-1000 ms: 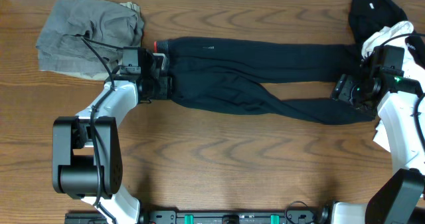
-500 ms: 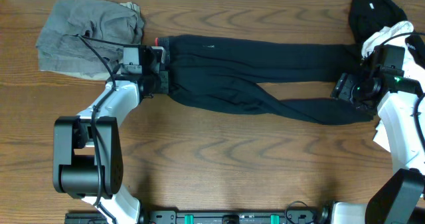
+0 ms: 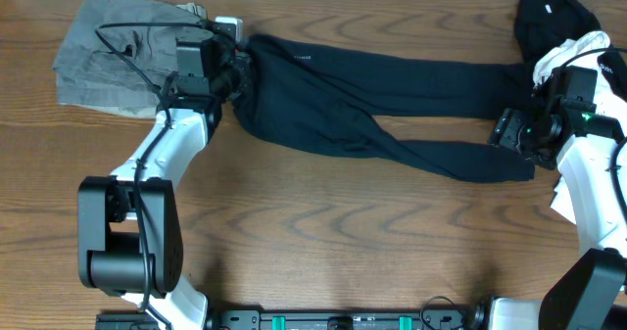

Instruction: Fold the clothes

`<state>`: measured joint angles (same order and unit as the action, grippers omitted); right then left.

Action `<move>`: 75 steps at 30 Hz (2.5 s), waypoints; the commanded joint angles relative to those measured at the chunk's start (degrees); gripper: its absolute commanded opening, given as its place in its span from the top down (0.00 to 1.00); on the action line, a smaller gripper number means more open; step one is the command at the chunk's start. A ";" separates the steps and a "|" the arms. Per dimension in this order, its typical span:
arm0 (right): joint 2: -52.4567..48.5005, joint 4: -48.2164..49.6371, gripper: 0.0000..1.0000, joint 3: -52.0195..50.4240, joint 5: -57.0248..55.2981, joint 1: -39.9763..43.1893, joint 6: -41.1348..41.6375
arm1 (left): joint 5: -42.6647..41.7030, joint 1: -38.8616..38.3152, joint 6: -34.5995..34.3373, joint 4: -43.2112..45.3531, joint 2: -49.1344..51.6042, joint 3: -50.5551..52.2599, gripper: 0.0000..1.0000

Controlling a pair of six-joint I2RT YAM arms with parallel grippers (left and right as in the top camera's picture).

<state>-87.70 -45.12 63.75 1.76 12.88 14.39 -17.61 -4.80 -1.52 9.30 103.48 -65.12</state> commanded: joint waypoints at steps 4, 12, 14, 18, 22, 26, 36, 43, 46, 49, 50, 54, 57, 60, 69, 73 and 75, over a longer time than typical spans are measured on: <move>0.00 -0.33 0.23 1.07 0.22 -0.55 -0.76 | 3.19 -0.37 -0.33 -4.24 -0.96 -1.14 0.02; -0.02 -0.31 0.23 1.07 0.20 -0.55 -1.20 | 4.20 4.00 -0.31 -21.20 -3.65 -1.14 0.02; -0.02 -0.13 0.23 1.07 0.20 -0.55 -1.20 | 4.17 4.94 -0.28 -25.42 -3.72 -1.11 0.02; -0.02 0.35 0.24 1.07 0.22 -0.55 -1.18 | 4.17 5.35 2.16 -30.67 -3.39 -0.46 0.00; -0.02 0.76 0.24 1.07 0.22 -0.55 -1.18 | 4.17 5.09 5.97 -29.81 -2.45 1.07 0.13; -0.02 0.74 0.24 1.07 0.22 -0.55 -1.18 | 4.17 5.09 9.01 -28.89 0.70 1.09 0.28; -0.02 0.79 0.25 1.07 0.22 -0.55 -1.18 | 3.39 5.09 9.90 -21.33 8.02 1.09 0.31; -0.02 0.98 0.24 1.07 0.20 -0.55 -1.18 | 1.77 4.98 9.84 -16.83 8.39 1.09 0.31; -0.02 1.09 0.24 1.07 0.22 -0.55 -1.18 | 1.53 4.85 9.18 -15.87 8.76 1.09 0.31; -0.02 1.44 0.24 1.07 0.22 -0.55 -1.18 | 1.53 4.55 8.09 -14.64 9.88 1.09 0.32; -0.02 1.49 0.24 1.07 0.22 -0.55 -1.18 | 1.51 4.35 8.09 -14.19 10.56 1.09 0.33; -0.02 1.53 0.25 1.07 0.22 -0.55 -1.18 | 1.31 3.96 6.21 -12.17 13.51 1.09 0.51; -0.02 1.51 0.24 1.07 0.22 -0.55 -1.18 | 1.36 3.96 3.61 -11.32 15.04 1.09 0.80; -0.02 1.51 0.24 1.07 0.22 -0.55 -1.18 | 1.38 3.96 2.10 -11.39 14.71 1.09 0.94; -0.02 1.18 0.24 1.07 0.20 -0.55 -1.20 | 5.49 4.02 -10.45 -28.00 2.23 0.24 0.94; -0.02 1.20 0.24 1.07 0.24 -0.55 -1.18 | 7.21 4.02 -12.79 -42.05 -6.84 0.24 0.94; -0.02 1.22 0.24 1.07 0.24 -0.55 -1.18 | 8.24 4.02 -12.76 -47.74 -10.16 0.24 0.94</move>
<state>-87.72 -43.83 63.77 1.76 12.88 13.96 -11.94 -0.62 -11.64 -34.94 98.08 -65.01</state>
